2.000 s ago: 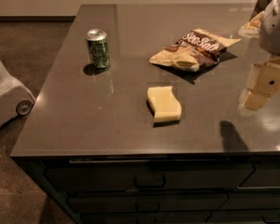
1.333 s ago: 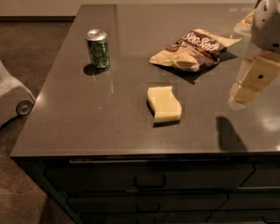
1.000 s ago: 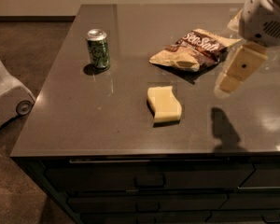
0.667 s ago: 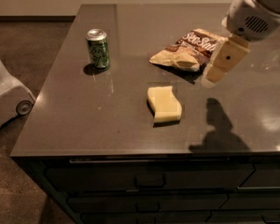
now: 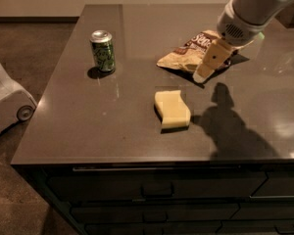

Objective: Pick brown chip bag

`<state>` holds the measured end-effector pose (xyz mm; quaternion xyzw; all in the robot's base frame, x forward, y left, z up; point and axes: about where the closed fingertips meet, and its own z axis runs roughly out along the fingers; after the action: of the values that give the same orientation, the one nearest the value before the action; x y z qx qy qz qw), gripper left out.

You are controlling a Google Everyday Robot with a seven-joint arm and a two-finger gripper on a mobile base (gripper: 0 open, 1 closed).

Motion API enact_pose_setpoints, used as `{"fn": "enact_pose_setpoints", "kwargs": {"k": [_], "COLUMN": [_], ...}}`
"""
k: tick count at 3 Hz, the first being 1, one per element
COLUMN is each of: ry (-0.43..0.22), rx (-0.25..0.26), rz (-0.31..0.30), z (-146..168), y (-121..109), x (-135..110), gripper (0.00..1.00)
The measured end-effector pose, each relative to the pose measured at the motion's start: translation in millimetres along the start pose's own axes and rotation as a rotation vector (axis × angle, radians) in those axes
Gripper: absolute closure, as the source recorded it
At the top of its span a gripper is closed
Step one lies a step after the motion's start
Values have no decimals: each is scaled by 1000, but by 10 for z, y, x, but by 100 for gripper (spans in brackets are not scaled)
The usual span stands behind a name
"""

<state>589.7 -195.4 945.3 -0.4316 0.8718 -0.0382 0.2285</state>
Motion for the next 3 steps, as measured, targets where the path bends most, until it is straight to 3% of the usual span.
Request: {"fn": "enact_pose_setpoints", "kwargs": {"k": [1,3], "ry": [11,10], "rx": [28,2], "rz": [50,68], "z": [293,814], "y": [-184,-396], "x": [-93,-246], "gripper": [0,0]}}
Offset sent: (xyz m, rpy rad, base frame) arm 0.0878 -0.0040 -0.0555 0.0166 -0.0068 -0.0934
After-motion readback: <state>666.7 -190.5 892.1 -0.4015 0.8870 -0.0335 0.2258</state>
